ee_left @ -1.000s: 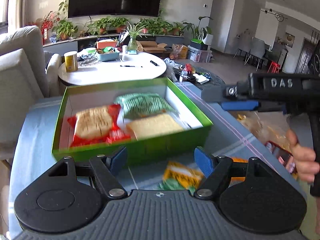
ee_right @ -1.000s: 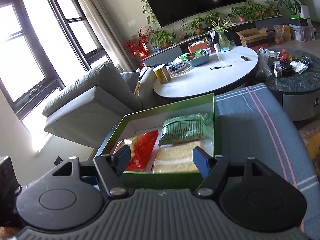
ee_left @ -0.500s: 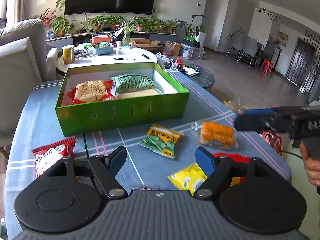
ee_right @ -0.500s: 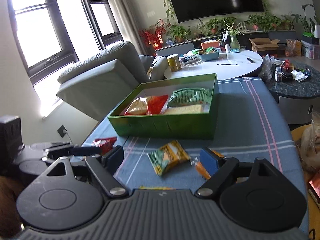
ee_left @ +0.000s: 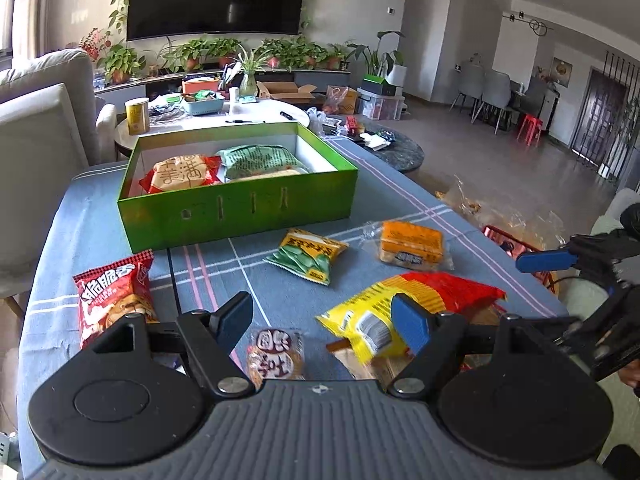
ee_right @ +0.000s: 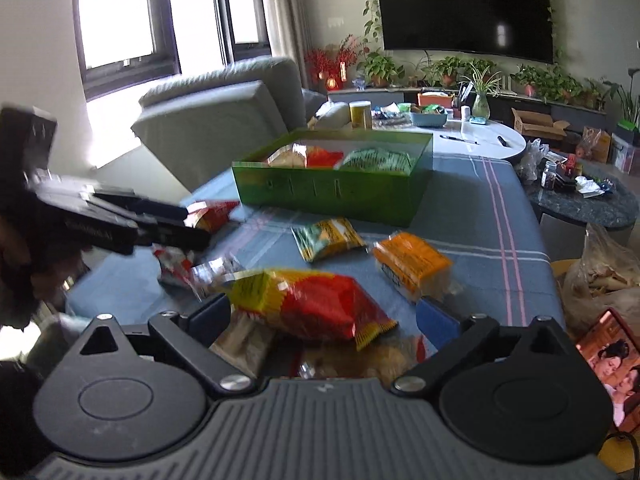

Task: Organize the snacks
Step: 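Move both grippers toward the yellow-red snack pack on the cloth, then close both grippers on the yellow-red lobster-print chips bag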

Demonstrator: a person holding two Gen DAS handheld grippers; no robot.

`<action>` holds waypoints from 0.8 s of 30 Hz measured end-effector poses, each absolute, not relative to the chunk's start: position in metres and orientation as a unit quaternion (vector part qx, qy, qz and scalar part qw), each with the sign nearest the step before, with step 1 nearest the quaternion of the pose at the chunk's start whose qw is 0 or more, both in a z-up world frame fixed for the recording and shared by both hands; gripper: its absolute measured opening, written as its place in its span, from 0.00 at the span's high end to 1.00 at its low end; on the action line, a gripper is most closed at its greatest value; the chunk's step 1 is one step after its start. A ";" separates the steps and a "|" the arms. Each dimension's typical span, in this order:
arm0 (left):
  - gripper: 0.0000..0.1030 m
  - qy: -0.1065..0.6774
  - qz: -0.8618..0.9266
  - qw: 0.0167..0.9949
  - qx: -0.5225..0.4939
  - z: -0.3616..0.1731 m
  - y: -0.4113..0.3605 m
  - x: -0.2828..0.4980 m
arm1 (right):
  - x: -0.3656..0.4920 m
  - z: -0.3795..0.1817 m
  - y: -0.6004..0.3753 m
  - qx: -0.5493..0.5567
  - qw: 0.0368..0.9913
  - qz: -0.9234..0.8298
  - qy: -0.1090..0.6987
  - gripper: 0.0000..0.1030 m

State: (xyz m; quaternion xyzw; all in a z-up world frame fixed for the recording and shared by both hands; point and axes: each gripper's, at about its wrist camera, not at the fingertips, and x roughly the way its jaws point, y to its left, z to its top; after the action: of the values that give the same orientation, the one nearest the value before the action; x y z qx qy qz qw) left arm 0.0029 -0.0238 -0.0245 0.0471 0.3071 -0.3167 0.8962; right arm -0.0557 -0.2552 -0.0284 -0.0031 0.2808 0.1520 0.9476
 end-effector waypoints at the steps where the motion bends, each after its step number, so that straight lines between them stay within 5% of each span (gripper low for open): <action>1: 0.28 0.309 -0.318 0.895 0.050 -0.026 -0.025 0.002 | -0.057 -0.034 -0.253 -0.017 0.947 0.145 0.287 0.24; 8: 0.28 0.317 -0.320 0.891 0.062 -0.032 -0.031 -0.001 | -0.030 -0.056 -0.242 -0.050 0.950 0.083 0.297 0.25; 24: 0.28 0.313 -0.305 0.895 0.086 -0.041 -0.051 0.050 | 0.049 -0.036 -0.241 0.068 0.952 0.100 0.283 0.25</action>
State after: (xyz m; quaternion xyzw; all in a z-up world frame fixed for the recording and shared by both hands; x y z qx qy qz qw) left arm 0.0502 -0.0513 -0.0407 0.0855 0.3132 -0.3049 0.8953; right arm 0.0492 -0.2414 -0.0365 0.0679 0.2827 0.0995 0.9516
